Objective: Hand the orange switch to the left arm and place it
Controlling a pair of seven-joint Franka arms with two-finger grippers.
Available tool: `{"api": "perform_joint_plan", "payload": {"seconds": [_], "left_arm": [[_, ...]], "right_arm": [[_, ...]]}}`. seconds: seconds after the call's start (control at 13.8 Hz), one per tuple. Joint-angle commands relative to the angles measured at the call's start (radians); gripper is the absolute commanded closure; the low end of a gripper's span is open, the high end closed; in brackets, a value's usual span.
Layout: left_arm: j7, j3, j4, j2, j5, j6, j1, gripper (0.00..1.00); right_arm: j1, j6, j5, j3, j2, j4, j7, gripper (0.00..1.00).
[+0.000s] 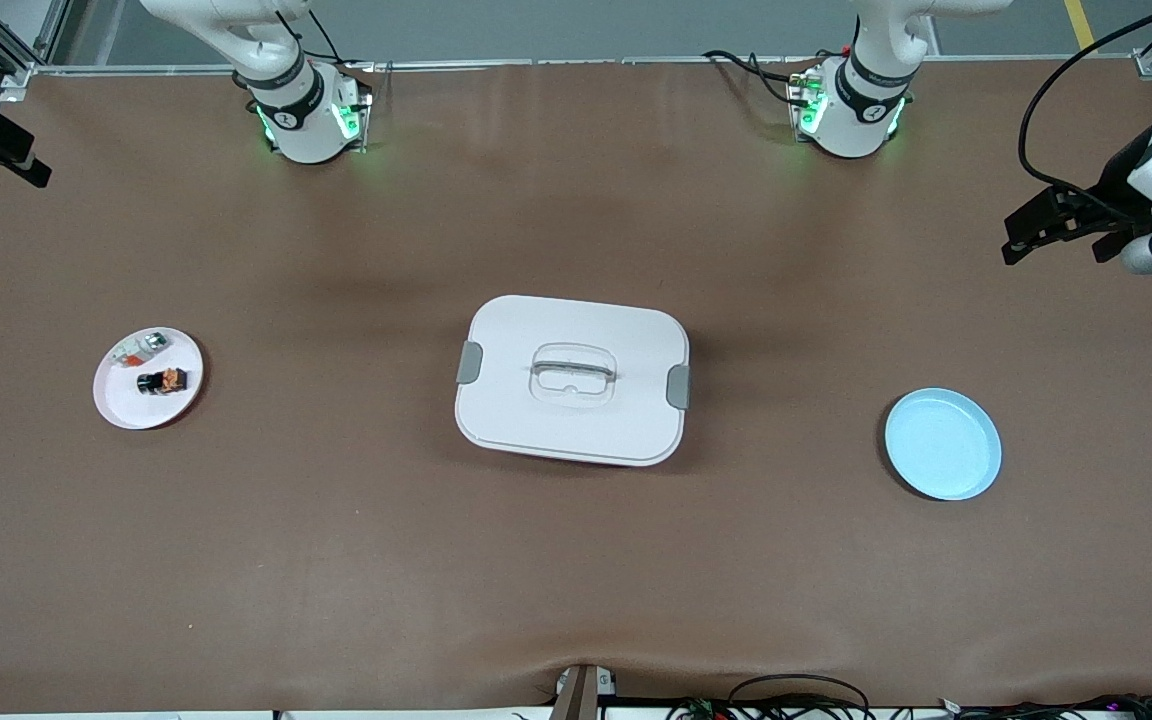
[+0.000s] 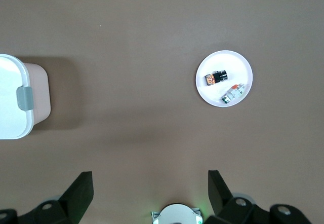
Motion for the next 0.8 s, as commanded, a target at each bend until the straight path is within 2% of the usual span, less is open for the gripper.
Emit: {"api": "perform_joint_plan", "payload": {"seconds": [0.0, 0.29, 0.51, 0.72], "left_arm": [[0.01, 0.003, 0.029, 0.015, 0.013, -0.024, -0.003, 0.0], [0.01, 0.003, 0.029, 0.015, 0.013, -0.024, 0.0, 0.0], [0.012, 0.003, 0.029, 0.015, 0.013, -0.022, 0.0, 0.0], [0.012, 0.003, 0.029, 0.015, 0.013, -0.024, 0.0, 0.0]], "right_arm": [[-0.003, 0.001, 0.001, -0.008, 0.01, 0.014, -0.005, 0.0], [-0.015, 0.012, 0.004, -0.016, 0.038, 0.026, -0.001, 0.0], [-0.07, 0.044, 0.022, -0.02, 0.051, 0.026, -0.015, 0.0], [-0.067, 0.047, 0.022, -0.019, 0.134, 0.028, -0.018, 0.0]]}}
